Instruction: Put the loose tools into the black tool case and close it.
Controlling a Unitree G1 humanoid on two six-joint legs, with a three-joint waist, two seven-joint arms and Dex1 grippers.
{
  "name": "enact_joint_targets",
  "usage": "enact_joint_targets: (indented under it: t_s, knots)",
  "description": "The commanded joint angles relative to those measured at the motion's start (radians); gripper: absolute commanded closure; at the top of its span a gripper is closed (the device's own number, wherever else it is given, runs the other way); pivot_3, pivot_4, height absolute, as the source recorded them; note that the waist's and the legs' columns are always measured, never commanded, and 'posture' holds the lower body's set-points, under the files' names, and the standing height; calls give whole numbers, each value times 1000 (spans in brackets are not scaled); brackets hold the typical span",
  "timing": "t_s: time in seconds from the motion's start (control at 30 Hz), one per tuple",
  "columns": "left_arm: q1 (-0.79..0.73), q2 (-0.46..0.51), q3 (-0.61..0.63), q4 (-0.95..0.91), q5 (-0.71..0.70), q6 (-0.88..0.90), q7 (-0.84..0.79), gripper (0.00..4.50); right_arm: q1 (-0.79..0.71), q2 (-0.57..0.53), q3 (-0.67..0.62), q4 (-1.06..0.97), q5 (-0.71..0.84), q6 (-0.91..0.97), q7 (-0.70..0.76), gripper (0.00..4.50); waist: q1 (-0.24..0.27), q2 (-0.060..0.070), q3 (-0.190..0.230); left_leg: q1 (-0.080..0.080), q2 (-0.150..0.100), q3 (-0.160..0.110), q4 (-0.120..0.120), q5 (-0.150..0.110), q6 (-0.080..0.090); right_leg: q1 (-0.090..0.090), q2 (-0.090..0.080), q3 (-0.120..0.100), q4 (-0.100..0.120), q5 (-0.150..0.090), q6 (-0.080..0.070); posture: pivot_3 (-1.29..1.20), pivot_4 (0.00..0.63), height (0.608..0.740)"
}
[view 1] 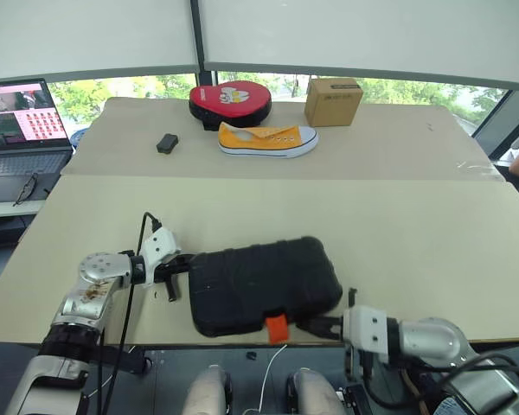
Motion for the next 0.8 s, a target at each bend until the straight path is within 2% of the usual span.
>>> enact_joint_targets:
  t_s: [0.03,0.27,0.4,0.53,0.63,0.73,0.8]
  knots:
    - [-20,-65,-4,-59,-21,28,48,4500,-82,53,-69,55,-10,44,-60,4473,3,0,0,0,0,0,0,0,0,0,0,0,0,0,0,0,150,740]
    - [-24,-140,-17,-89,-4,40,100,4500,-206,117,-76,224,-47,46,-47,4473,0,0,0,-1,-1,0,1,0,1,0,0,0,0,1,1,0,150,740]
    - [-51,-109,-6,-93,59,61,170,4500,-252,96,-82,304,-62,29,7,4473,-2,0,0,-1,-1,0,1,0,1,0,0,0,0,1,1,0,150,740]
    - [-115,-40,25,-101,48,68,130,4500,-210,40,-136,303,-25,47,70,4473,2,0,0,-1,-1,-1,1,0,1,0,0,-1,0,1,1,0,150,740]
    - [-167,-22,18,-140,-25,112,36,4500,-163,12,-165,288,6,53,107,4473,4,0,0,-1,-1,0,1,0,1,1,-1,-1,-1,1,1,0,150,740]
    - [-240,-58,-31,-226,-110,184,-65,4500,-81,-14,-202,257,28,60,130,4473,11,-1,0,-2,-1,0,1,0,1,1,-1,-2,-1,0,2,0,150,740]
    - [-259,-92,-73,-250,-118,213,-89,4500,-57,-13,-213,246,27,68,124,4473,10,0,0,-2,-2,0,1,-1,1,1,-1,-1,-1,0,2,0,150,740]
